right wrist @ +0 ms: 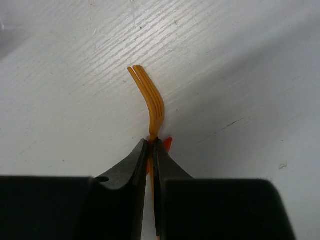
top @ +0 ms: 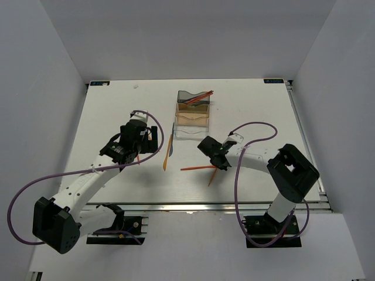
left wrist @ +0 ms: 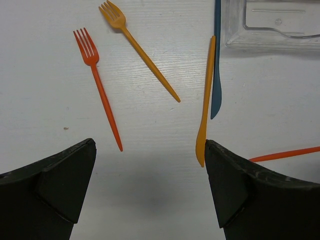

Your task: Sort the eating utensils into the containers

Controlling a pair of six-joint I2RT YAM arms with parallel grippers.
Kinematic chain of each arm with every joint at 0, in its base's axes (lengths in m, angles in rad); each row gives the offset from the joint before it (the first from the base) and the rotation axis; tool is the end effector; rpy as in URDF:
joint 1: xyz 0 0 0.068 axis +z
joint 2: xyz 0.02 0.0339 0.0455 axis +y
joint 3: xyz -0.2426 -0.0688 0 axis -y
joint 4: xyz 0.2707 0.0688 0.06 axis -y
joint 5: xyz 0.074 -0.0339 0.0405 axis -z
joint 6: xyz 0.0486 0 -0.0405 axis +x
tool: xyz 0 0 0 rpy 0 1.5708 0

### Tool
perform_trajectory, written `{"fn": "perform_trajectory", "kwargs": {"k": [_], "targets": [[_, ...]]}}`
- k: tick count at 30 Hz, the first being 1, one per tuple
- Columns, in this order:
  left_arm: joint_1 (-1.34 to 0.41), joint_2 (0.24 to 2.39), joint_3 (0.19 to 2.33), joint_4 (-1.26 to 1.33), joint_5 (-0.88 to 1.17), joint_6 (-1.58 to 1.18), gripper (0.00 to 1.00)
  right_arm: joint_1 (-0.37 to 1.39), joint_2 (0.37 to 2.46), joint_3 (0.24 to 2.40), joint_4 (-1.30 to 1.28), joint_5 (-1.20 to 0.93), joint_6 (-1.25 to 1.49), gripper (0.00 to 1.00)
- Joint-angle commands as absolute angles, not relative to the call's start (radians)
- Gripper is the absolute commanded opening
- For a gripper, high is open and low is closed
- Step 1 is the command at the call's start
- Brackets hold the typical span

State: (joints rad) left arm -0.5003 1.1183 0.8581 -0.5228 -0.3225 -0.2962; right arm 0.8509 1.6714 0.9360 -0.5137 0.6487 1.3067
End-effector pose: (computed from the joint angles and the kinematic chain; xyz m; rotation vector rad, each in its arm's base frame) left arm 0.2496 -0.1189 0.2353 0.0796 2.3025 -0.0259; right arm 0.2337 0.2220 0.1108 0.6767 2.3321 -0.0384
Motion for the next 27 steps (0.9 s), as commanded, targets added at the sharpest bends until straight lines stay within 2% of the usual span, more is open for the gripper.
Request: {"fn": "perform_trajectory", "kwargs": {"k": [1, 3, 7, 9, 16, 18, 19, 20, 22, 25, 27], "targets": [[-0.502, 1.095, 0.850, -0.508, -0.307, -0.290, 0.98, 0.844, 1.678, 0.960, -0.515, 0.683, 1.336, 0.10], [-0.502, 1.098, 0.850, -0.508, -0.305, -0.290, 0.98, 0.844, 1.671, 0.966, -0.523, 0.683, 1.333, 0.05], [-0.502, 1.101, 0.851, -0.508, -0.302, -0.288, 0.98, 0.845, 1.629, 0.979, -0.538, 0.689, 1.330, 0.04], [-0.502, 1.100, 0.848, -0.506, -0.301, -0.288, 0.98, 0.847, 1.597, 0.977, -0.537, 0.693, 1.321, 0.00], [-0.502, 1.075, 0.850, -0.511, -0.342, -0.293, 0.98, 0.851, 1.474, 0.936, -0.350, 0.661, 1.117, 0.00], [-0.502, 1.054, 0.850, -0.511, -0.374, -0.299, 0.98, 0.850, 1.433, 0.913, -0.121, 0.596, 0.949, 0.00], [-0.502, 1.030, 0.847, -0.506, -0.411, -0.305, 0.98, 0.847, 1.425, 0.916, -0.036, 0.566, 0.722, 0.00], [-0.500, 1.016, 0.847, -0.503, -0.428, -0.308, 0.98, 0.844, 1.436, 0.934, 0.032, 0.533, 0.612, 0.00], [-0.500, 0.974, 0.841, -0.496, -0.474, -0.316, 0.98, 0.842, 1.478, 1.056, 0.083, 0.505, 0.318, 0.00], [-0.500, 0.937, 0.825, -0.486, -0.511, -0.321, 0.98, 0.839, 1.650, 1.254, 0.103, 0.479, -0.035, 0.00], [-0.499, 0.914, 0.819, -0.480, -0.517, -0.315, 0.98, 0.831, 1.716, 1.351, 0.095, 0.427, -0.171, 0.00]]}}
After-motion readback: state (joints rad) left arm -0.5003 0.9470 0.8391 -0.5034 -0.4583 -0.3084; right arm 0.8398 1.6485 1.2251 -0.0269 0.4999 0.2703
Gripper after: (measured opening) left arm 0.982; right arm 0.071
